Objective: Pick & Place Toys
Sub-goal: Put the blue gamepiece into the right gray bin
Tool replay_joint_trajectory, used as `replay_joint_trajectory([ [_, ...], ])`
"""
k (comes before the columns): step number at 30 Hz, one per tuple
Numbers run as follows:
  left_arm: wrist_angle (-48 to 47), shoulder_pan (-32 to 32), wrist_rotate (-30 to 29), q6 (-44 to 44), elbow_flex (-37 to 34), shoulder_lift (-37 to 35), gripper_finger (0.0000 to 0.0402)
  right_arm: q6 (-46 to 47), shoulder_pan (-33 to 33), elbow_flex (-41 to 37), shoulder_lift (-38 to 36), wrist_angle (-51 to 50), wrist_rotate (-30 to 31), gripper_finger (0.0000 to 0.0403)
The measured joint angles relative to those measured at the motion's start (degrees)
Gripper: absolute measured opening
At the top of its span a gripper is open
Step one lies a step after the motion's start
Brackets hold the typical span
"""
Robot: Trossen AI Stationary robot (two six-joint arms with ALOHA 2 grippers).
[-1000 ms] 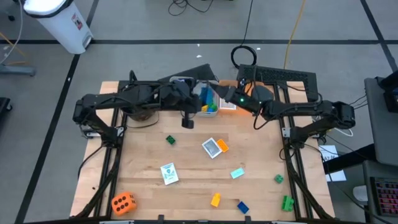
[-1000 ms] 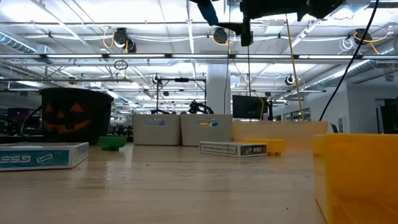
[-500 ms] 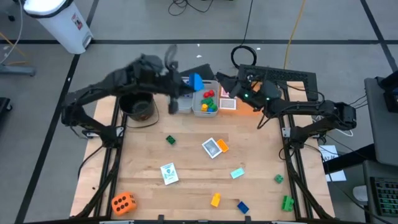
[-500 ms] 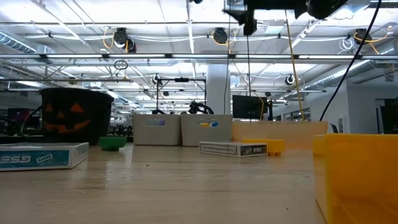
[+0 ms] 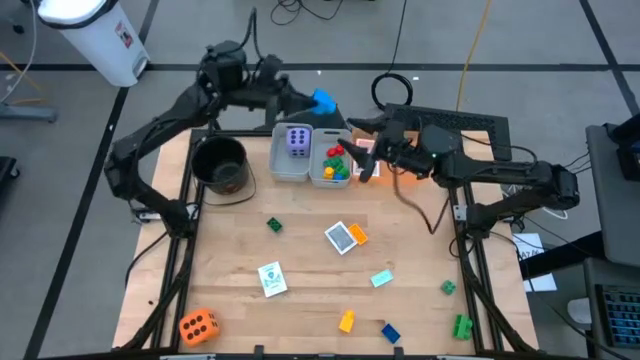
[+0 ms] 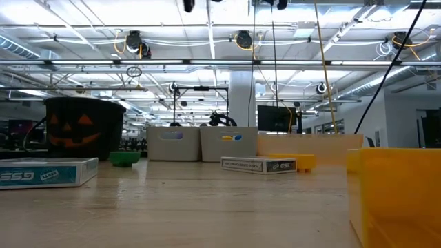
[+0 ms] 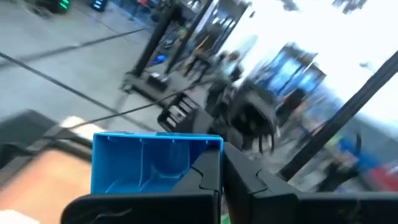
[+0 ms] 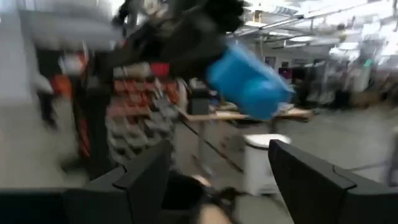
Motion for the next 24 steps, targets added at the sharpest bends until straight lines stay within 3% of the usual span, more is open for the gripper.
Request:
replay_joint_trajectory([
  [5,11.7,0.1,4.4,-15.5,0.0,6.1,0.0002,-18.4,3.5,2.4,-0.2,-0.8,11.4,0.0264],
  [8,17.4,-1.0,5.1,-20.9,-0.1,8.8,0.0002,-23.3,3.9,2.4,-1.3,-0.4,16.1,0.0262],
  [16,31.5,-3.9,4.7,-30.3,-0.1,13.7,0.0002,-23.9,1.5,2.4,-2.7,-2.3,17.4,0.0259],
  [24,32.9,-4.7,4.4,-31.4,-0.1,14.2,0.0003,-22.4,0.0,2.4,-2.7,-2.2,16.9,0.0255],
])
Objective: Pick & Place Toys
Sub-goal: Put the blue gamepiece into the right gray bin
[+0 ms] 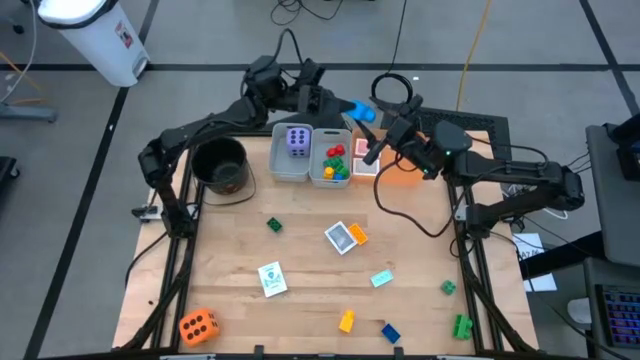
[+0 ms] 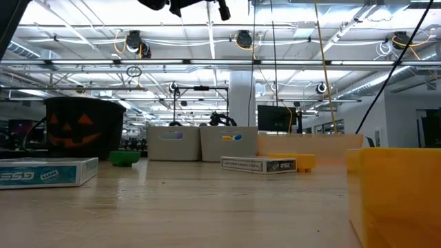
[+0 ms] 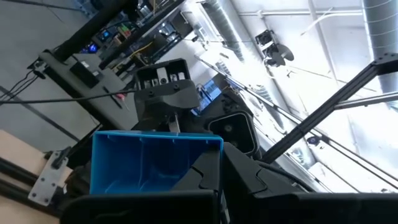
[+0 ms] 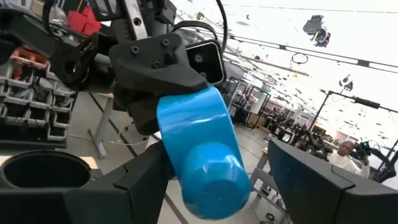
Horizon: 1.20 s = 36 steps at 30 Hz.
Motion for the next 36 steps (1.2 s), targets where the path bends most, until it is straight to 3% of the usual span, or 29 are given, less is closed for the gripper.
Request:
replay_joint_trajectory([
  [5,-0.1,0.0,0.2,-0.1,0.0,0.0,0.0003,1.4,-0.2,0.0,0.0,-0.8,-1.7,0.0235],
  [16,-0.3,-0.2,0.7,-0.5,0.0,0.0,0.0003,4.3,-0.5,0.0,0.0,-3.0,-3.4,0.0151],
  [25,-0.2,-0.2,0.6,-1.3,0.0,0.0,0.0007,4.2,-0.5,0.0,0.0,-2.7,-3.3,0.0145],
  [30,0.1,-0.3,-1.2,0.5,0.1,0.0,0.005,4.7,-0.5,0.0,0.0,-1.8,-2.8,0.0138],
  [36,3.0,0.2,-2.5,4.0,0.1,0.1,0.0131,4.8,-0.6,0.0,0.0,-1.5,-2.6,0.0137],
])
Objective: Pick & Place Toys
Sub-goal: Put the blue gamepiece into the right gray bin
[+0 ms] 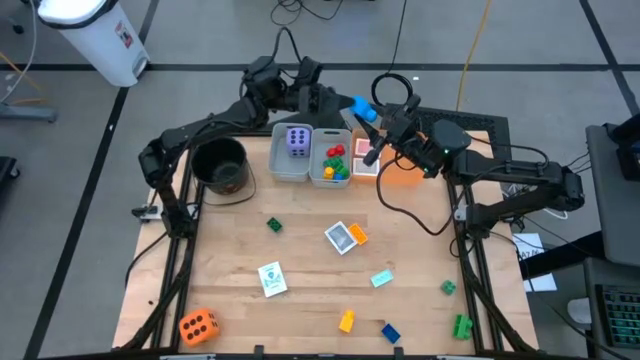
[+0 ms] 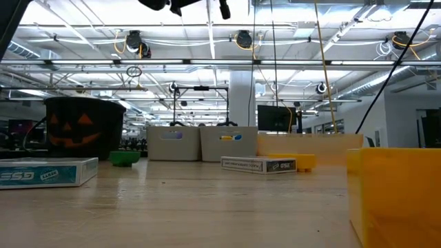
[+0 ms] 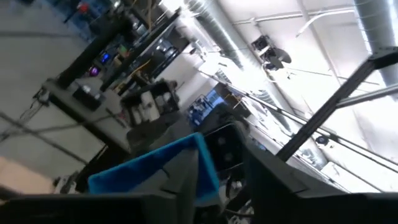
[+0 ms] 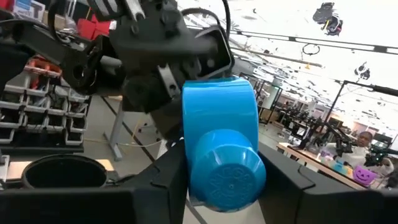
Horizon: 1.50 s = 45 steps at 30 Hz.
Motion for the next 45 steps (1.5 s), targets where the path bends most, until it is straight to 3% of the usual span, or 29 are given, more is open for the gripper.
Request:
replay_joint_trajectory([
  [7,5.1,4.5,2.2,0.0,0.0,-0.7,0.0202,5.0,-0.2,0.0,-0.2,-0.7,0.2,0.0137],
  [11,5.5,8.4,5.5,-1.0,0.0,-2.9,0.0215,9.0,-1.3,0.3,-0.2,-4.5,0.2,0.0137],
  [15,5.4,11.8,7.0,-0.1,0.0,-6.0,0.0212,14.6,-4.2,3.8,0.6,-15.4,-1.0,0.0137],
  [26,4.6,15.4,11.1,6.3,0.0,-13.8,0.0196,27.9,-17.7,19.9,12.8,-40.3,-25.6,0.0137],
  [29,1.6,15.4,12.4,7.9,0.0,-15.2,0.0196,28.2,-19.8,24.6,18.3,-44.5,-31.6,0.0137],
  [34,-9.9,15.4,13.6,15.3,0.0,-17.2,0.0196,27.2,-21.1,31.6,27.3,-48.7,-36.4,0.0137],
  [41,-31.4,15.4,10.2,28.2,0.0,-20.0,0.0195,26.2,-21.3,36.7,36.5,-55.9,-39.3,0.0137],
  [45,-36.8,15.1,8.4,32.2,0.0,-20.9,0.0195,26.7,-21.3,36.8,39.8,-57.5,-39.3,0.0137],
])
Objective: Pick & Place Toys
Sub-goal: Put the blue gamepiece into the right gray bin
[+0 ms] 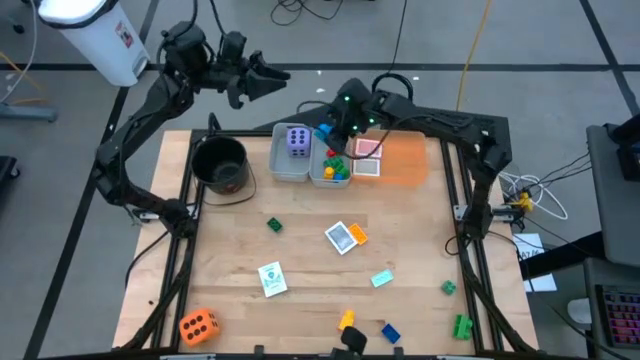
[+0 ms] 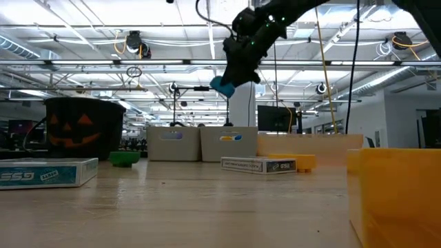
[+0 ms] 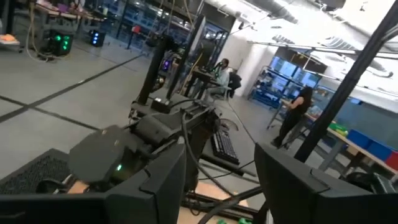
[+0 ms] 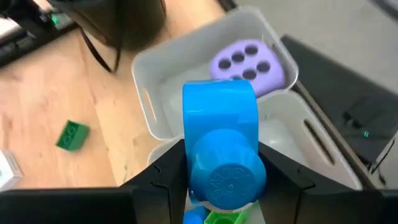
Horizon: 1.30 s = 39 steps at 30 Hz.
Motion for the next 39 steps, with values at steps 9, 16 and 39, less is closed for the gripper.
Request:
replay_joint_trajectory([
  [9,-1.1,-0.3,-0.7,0.4,0.0,0.0,0.0196,5.2,-0.1,0.1,6.2,-0.1,0.1,0.0137],
  [16,-1.2,-0.3,-0.7,0.1,0.0,0.0,0.0196,8.1,-0.6,0.1,9.3,0.6,0.1,0.0137],
  [39,-5.6,-0.7,-0.8,0.4,0.0,0.0,0.0195,1.3,0.5,0.1,14.2,-5.8,12.3,0.0137],
])
